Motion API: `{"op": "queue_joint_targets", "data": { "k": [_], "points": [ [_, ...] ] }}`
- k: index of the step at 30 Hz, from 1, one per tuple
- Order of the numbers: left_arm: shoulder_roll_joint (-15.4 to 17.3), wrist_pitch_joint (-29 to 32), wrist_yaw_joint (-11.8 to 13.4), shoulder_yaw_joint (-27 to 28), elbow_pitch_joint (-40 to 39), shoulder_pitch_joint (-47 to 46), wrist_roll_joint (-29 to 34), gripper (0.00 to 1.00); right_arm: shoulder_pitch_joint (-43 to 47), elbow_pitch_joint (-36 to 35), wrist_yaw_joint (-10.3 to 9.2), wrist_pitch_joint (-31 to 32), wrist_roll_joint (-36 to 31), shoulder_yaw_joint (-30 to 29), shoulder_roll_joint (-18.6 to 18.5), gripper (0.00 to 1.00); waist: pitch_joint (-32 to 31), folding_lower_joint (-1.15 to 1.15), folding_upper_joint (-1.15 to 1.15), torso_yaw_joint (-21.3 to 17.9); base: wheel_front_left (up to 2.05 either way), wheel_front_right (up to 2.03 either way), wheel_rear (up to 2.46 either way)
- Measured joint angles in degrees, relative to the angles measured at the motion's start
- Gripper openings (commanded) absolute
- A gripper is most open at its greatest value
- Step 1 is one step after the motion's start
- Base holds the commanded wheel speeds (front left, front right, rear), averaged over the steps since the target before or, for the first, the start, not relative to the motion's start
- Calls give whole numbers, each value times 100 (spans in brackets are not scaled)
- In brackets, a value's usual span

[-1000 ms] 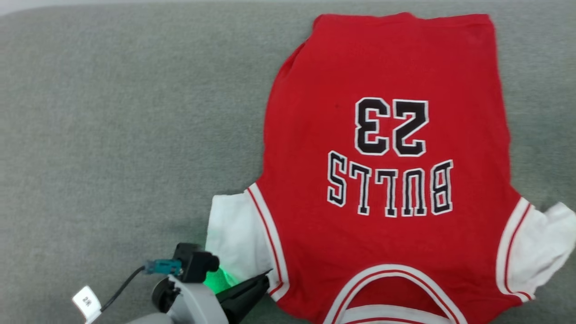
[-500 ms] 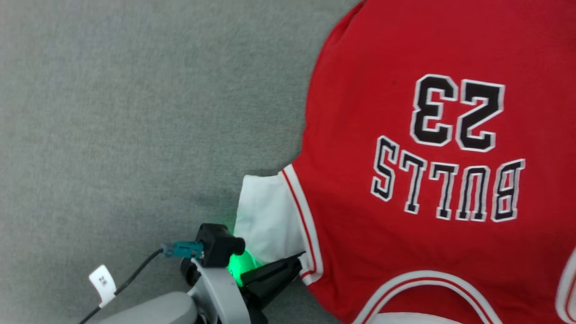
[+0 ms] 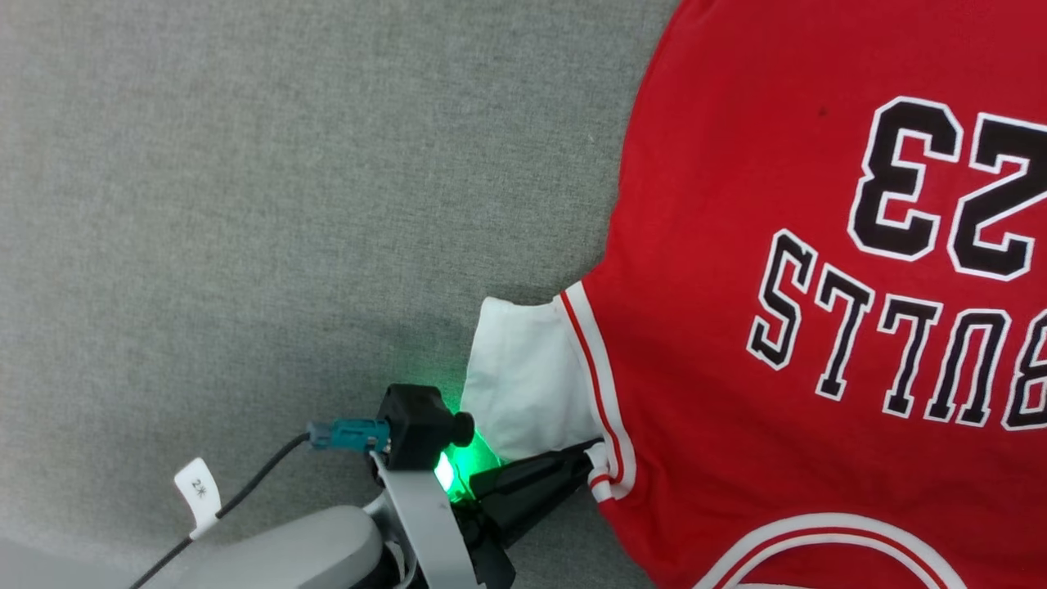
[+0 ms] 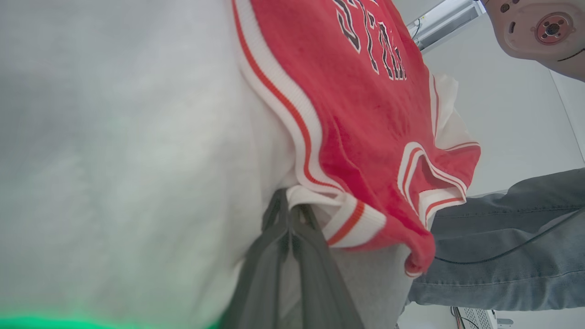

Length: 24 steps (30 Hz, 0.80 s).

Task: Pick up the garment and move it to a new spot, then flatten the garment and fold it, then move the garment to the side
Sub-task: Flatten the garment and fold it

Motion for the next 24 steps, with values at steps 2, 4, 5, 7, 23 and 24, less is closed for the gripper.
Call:
{"op": "queue_joint_targets", "data": {
  "k": [2, 4, 5, 7, 23, 24],
  "points": [
    [-12, -3, -8, -3, -8, -32, 0, 0, -96, 35, 0, 66, 2, 80, -26, 49, 56, 0, 0, 22, 0, 0, 0],
    [-22, -25, -24, 0, -8, -43, 0, 0, -171, 98, 0, 69, 20, 140, -38, 14, 76, 0, 0, 27, 0, 0, 0],
    [-25, -34, -31, 1, -5, -46, 0, 0, -187, 130, 0, 65, 57, 147, -38, 0, 73, 0, 0, 23, 0, 0, 0],
    [-30, -52, -32, 7, 8, -47, -1, 0, -198, 187, 0, 43, 112, 171, -36, 0, 56, 0, 0, 10, 0, 0, 0],
    [-163, -285, 73, 394, 435, 398, 8, 0, 1634, -1094, 1, -594, 1628, 773, -880, 0, -790, 1, 0, -175, 0, 0, 0],
    [-144, -288, 116, 436, 444, 457, 9, 0, 1882, -1280, 1, -609, 1768, 797, -1000, 0, -878, 0, 0, -195, 0, 0, 0]
  ]
}}
